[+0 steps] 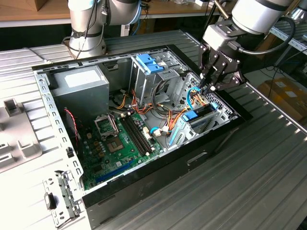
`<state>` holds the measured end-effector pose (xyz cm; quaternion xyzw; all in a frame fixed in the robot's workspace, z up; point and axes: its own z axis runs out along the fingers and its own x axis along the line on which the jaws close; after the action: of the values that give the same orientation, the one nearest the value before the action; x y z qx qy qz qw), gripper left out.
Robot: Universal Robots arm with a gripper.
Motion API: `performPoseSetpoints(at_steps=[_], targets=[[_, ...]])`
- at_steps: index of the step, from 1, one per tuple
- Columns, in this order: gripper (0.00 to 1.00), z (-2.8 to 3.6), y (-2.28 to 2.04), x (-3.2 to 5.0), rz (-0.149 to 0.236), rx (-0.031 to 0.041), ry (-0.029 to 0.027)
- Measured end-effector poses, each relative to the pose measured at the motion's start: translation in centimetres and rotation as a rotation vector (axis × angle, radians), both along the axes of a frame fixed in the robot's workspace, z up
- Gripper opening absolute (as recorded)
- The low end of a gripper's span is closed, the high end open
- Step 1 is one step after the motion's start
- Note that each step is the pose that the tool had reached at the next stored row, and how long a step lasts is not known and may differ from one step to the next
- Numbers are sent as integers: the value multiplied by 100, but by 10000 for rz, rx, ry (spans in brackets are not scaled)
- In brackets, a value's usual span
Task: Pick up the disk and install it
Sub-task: 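Insert the second disk wire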
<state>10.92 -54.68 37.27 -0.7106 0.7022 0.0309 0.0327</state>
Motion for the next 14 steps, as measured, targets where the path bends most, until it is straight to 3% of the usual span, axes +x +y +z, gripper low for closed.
performPoseSetpoints(at_steps=[3, 9, 11, 14], targets=[[30, -27, 0, -2, 0, -40, 0], [29, -28, 0, -2, 0, -40, 0], [18, -28, 0, -2, 0, -40, 0], [16, -28, 0, -2, 0, -40, 0]])
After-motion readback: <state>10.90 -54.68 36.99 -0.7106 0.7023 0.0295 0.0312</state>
